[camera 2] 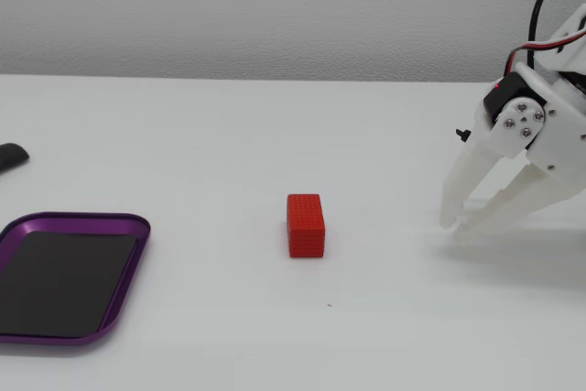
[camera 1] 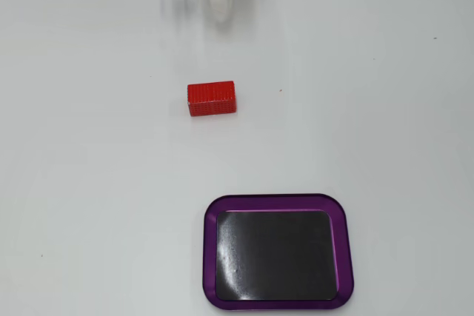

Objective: Pick up the cube and place it in the box.

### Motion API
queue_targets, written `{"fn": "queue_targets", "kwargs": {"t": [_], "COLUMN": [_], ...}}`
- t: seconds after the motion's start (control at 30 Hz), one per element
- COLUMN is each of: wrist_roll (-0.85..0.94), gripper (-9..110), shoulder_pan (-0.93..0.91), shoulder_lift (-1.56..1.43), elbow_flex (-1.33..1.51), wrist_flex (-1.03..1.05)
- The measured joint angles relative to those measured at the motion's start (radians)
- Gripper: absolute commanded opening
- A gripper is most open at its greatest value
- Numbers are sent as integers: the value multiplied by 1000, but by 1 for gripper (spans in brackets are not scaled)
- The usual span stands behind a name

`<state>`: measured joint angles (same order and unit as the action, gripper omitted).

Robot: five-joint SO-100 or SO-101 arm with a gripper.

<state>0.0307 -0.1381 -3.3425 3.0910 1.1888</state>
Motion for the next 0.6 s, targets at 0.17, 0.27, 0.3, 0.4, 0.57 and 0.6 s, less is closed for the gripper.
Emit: {"fn": "queue_targets", "kwargs": {"t": [0.17,0.27,0.3,0.4,0.57,0.6], "wrist_roll": [3,15,32,127,201,204], "gripper": [0,0,0,0,1,2], "shoulder_pan": [0,0,0,0,0,0], "shoulder_lift": [0,0,0,0,0,0], "elbow_flex": [0,-3,-14,-60,-149,-175], "wrist_flex": [-17,-51,-58,-67,-69,-69]}}
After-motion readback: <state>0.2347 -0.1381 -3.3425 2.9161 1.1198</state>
